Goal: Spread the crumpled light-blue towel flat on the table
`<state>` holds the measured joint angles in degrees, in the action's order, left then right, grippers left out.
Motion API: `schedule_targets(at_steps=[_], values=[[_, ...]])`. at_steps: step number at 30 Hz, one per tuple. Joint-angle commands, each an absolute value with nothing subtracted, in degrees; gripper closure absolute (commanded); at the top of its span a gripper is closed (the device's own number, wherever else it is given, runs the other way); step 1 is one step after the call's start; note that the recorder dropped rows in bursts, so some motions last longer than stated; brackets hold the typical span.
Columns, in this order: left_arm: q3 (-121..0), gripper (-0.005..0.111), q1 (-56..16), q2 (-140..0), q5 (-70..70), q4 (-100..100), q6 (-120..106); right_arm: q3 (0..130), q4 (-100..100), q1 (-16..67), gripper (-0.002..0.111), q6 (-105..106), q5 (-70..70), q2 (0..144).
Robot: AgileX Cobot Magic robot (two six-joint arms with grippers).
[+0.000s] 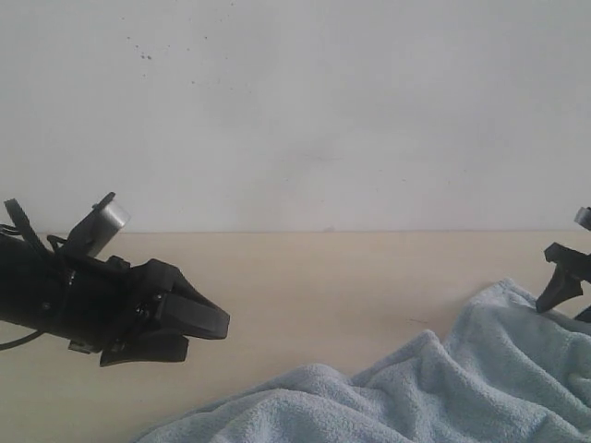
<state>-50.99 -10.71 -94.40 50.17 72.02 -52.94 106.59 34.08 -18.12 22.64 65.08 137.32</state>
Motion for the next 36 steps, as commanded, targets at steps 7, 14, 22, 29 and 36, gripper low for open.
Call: schedule_targets(at_steps=[7,14,22,29,36], values=[[-51.4,0.037,-10.5,-94.5,51.5,73.9,-54.1,106.4,43.0,-18.3,0.078,30.4,70.0,137.4],[-51.4,0.037,-10.5,-94.5,51.6,73.9,-55.1,106.4,44.4,-18.3,0.108,30.2,70.0,136.9],[-52.4,0.045,-8.2,-94.2,53.4,72.8,-57.0,106.4,45.8,-18.3,0.108,30.1,70.0,128.5],[-52.4,0.045,-4.2,-94.3,47.9,58.5,-49.6,94.6,45.1,-18.1,0.108,28.6,66.9,114.6],[-44.8,0.044,-3.9,-94.4,49.6,54.3,-45.0,78.8,39.2,-18.1,0.108,26.8,55.1,102.2]])
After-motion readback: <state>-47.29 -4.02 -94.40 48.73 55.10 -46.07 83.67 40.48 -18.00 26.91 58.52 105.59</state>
